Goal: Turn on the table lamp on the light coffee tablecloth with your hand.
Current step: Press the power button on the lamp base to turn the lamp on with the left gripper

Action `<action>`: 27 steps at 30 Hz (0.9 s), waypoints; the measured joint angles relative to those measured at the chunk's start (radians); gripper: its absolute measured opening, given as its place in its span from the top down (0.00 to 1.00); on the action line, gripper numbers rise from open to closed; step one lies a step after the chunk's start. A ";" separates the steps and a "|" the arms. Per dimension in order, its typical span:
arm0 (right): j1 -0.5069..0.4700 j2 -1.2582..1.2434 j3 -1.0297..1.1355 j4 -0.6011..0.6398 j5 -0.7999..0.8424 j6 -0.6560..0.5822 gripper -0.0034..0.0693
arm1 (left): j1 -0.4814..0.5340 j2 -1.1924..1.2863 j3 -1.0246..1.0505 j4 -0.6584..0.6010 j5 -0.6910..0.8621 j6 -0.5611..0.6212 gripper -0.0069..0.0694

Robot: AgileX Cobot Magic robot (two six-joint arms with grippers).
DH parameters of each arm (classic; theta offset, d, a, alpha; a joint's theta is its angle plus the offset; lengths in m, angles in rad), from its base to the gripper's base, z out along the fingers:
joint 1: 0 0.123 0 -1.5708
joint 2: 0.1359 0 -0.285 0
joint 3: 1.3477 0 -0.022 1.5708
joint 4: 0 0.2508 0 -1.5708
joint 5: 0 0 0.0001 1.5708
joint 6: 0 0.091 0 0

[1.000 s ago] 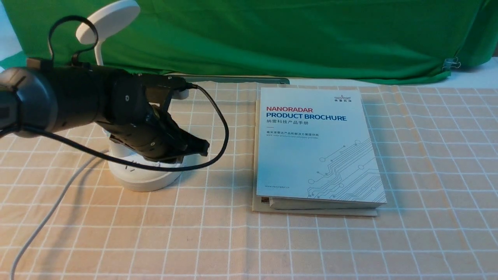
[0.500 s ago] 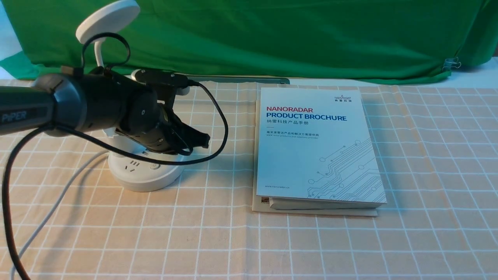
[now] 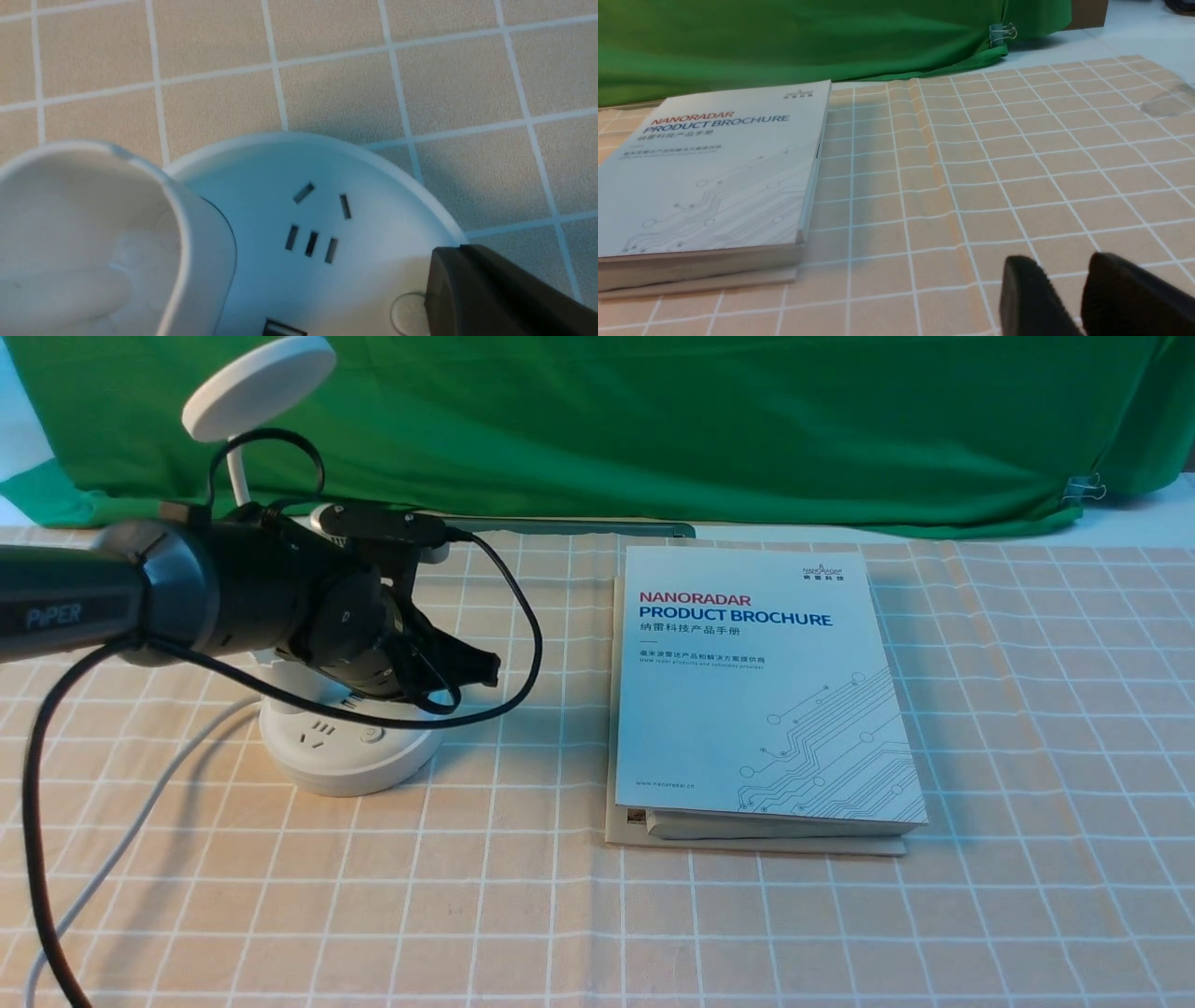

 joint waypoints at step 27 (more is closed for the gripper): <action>0.000 0.000 0.000 0.000 0.000 0.000 0.62 | 0.001 0.011 -0.044 -0.022 0.102 0.003 0.91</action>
